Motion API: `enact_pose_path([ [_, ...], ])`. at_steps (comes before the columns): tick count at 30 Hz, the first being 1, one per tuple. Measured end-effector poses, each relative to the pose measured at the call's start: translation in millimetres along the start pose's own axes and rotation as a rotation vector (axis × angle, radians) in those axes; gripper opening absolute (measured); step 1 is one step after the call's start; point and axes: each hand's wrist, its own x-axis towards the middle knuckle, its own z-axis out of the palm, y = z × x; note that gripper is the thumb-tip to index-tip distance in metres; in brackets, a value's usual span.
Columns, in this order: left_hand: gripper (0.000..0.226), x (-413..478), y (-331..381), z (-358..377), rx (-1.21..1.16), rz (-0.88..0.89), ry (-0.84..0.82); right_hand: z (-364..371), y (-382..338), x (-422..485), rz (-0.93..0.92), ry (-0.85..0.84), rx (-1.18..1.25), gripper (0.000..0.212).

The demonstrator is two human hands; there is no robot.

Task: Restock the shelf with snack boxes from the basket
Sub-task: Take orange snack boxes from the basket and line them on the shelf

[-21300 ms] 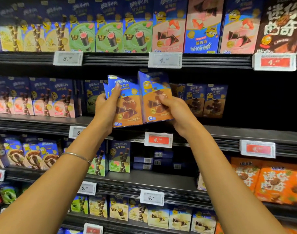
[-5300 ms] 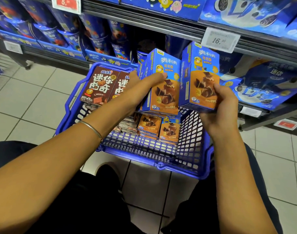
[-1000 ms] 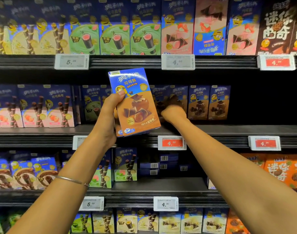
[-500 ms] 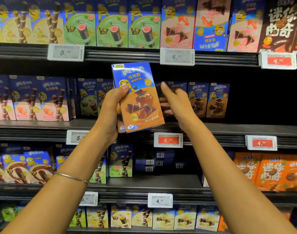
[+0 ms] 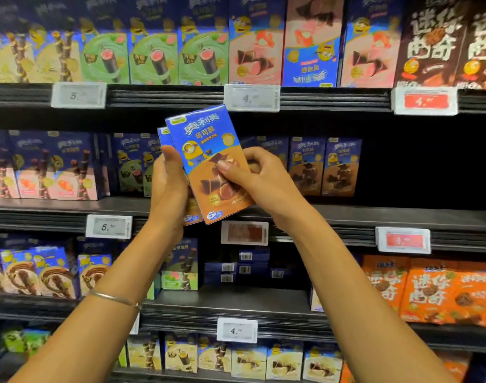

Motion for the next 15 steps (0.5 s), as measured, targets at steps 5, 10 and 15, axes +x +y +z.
enact_pose_path([
  [5,0.100,1,-10,3,0.081,0.034,0.044,-19,-1,-5,0.010,-0.024,0.032,0.038],
  [10,0.061,9,-13,1,0.076,-0.024,0.144,-43,7,-9,0.065,-0.008,0.091,0.035],
  [15,0.051,10,-14,-1,0.085,-0.019,0.154,-80,25,-6,0.095,0.125,0.158,0.016],
])
